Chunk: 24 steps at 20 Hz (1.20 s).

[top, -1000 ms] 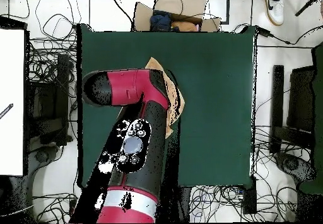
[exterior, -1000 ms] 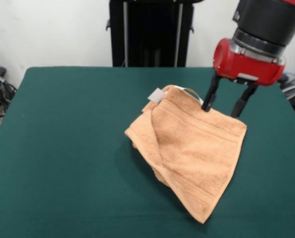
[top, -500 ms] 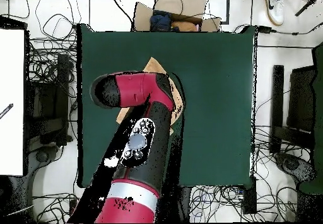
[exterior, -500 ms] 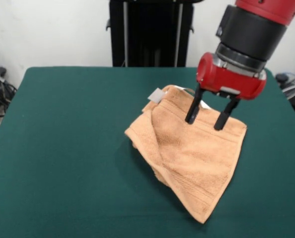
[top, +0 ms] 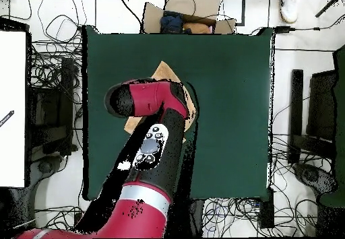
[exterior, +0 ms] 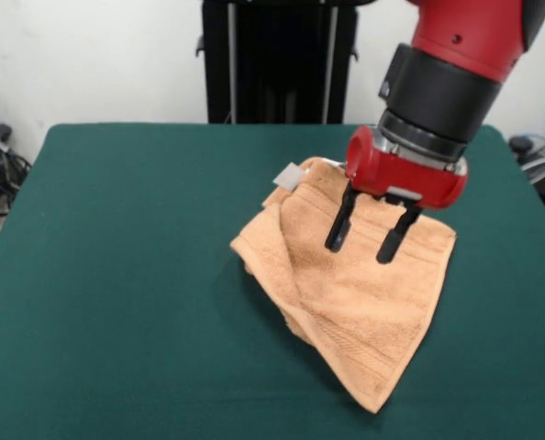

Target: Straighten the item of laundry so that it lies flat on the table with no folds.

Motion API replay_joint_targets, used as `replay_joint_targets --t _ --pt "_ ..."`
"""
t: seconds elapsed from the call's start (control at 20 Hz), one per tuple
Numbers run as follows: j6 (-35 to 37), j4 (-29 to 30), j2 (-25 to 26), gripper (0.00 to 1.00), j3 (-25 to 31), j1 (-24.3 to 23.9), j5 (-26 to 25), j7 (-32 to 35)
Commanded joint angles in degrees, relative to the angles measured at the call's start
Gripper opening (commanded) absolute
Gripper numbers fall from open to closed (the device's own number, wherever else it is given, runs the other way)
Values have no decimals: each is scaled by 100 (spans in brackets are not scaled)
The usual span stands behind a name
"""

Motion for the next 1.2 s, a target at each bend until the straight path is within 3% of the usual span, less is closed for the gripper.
replay_joint_targets --t 0.05,0.4,1.2 --pt "-355 793 300 100 130 -192 33 1296" --pt "-409 866 267 100 496 -489 34 942" --pt "-712 752 501 100 349 -584 -224 814"
